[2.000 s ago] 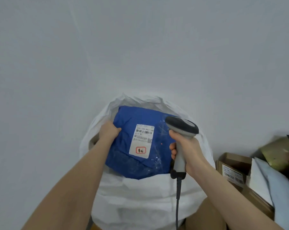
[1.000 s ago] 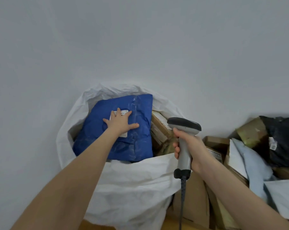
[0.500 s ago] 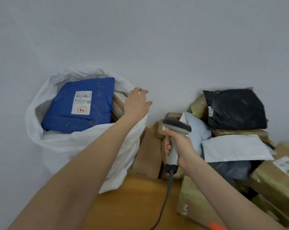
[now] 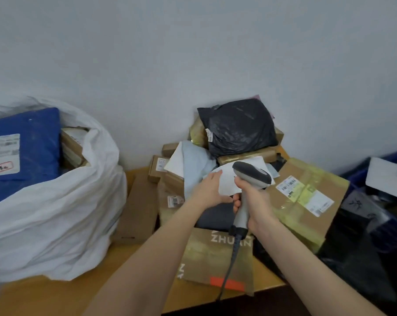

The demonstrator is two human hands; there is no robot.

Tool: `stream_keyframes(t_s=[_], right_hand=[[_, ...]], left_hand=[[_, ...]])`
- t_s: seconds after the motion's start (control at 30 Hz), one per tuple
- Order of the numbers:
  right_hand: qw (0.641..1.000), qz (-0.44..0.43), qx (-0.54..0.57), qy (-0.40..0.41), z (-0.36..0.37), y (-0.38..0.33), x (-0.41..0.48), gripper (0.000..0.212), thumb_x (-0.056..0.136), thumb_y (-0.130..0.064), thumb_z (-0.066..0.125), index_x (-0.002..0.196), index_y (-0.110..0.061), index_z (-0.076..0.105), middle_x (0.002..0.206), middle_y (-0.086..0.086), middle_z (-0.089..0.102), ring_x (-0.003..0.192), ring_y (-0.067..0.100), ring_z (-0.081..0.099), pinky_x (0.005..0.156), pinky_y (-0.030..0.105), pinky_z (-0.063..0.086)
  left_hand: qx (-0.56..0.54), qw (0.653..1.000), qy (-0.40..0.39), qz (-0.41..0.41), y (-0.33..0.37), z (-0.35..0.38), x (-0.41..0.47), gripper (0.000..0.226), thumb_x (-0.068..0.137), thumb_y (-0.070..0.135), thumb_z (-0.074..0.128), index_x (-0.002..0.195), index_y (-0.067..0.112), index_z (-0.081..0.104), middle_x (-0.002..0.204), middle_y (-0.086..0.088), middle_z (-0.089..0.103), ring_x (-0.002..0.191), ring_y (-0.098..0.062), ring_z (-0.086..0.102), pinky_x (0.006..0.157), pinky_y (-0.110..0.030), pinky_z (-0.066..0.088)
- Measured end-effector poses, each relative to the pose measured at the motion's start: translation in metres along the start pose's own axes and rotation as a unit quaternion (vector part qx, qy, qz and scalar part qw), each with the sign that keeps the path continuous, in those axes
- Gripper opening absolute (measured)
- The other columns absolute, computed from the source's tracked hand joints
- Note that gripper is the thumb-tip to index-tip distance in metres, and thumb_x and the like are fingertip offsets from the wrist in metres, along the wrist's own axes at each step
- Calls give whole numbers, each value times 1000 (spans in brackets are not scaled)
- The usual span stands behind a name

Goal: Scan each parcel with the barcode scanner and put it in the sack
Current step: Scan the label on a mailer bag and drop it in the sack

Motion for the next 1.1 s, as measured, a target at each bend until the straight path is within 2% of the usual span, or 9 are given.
stream_keyframes(t_s=[0.1,0.2,0.3,0.47,0.63,0.73,0.83,0.97,1.1], right_hand=[[999,-14,4,28,-24,-12,9,21,85,-21,72,78,-8,58,49,6,53,40,14,46,41,24,42],[999,-14,13,44,-40,-17,14,22,85,-22,73,76,-8,59,51,6,53,40,14,46,43,25,41],[999,-8,23,42,-47,-18,15,20,87,-24,70,81,-9,59,51,4,53,41,14,44,44,25,39],[999,-25,25,22,-41,-24,6,20,87,-23,71,78,-9,61,50,4,54,39,13,45,41,23,41],[998,-49,-24,-40,-10,-25,-18,19,86,-21,73,76,-9,62,49,5,56,37,11,46,38,22,41],[994,-52,-58,-79,13,-15,-37,22,84,-19,75,73,-6,62,51,8,56,38,13,47,39,24,42],[989,-49,-89,-111,32,-1,-54,22,85,-17,74,72,-3,63,55,13,58,39,16,48,41,25,43],[981,-40,-135,-131,39,23,-74,21,87,-16,71,81,3,64,56,16,59,40,18,48,45,27,42],[970,-48,-193,-142,40,42,-89,24,86,-19,73,73,1,65,55,15,59,40,18,48,45,26,40]], left_hand=[[18,1000,-13,-19,11,36,23,94,86,44,66,154,15,8,159,-12,16,145,-28,18,111,-44,28],[109,991,70,-30,12,37,35,53,92,33,57,138,15,36,132,-12,50,118,-33,53,81,-40,44],[142,973,181,1,12,9,34,25,96,26,47,114,15,60,103,-11,67,92,-31,63,63,-32,37],[-105,950,281,-86,-25,-77,20,17,95,26,56,99,16,69,88,-2,69,83,-24,63,65,-30,42],[-497,829,199,-158,-72,-98,-13,18,91,11,65,109,6,64,97,-6,69,77,-13,67,60,-24,55],[-544,801,186,-168,-88,-98,-37,18,92,9,62,110,6,64,102,-9,70,87,-21,68,75,-34,58],[-572,786,171,-161,-102,-94,-57,12,94,9,60,105,8,65,93,-5,72,76,-15,70,61,-28,59],[-587,777,183,-136,-117,-95,-73,13,94,7,59,105,6,66,100,-9,70,79,-17,69,70,-31,59],[-584,781,186,-123,-127,-97,-79,11,91,4,62,98,11,67,91,-4,72,71,-12,72,60,-25,59]])
Point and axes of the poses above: each hand's wrist, its own x-axis towards the middle knuckle, its own z-axis out of the palm, y = z × x, the point moved 8 cm from there along x, towards the middle knuckle
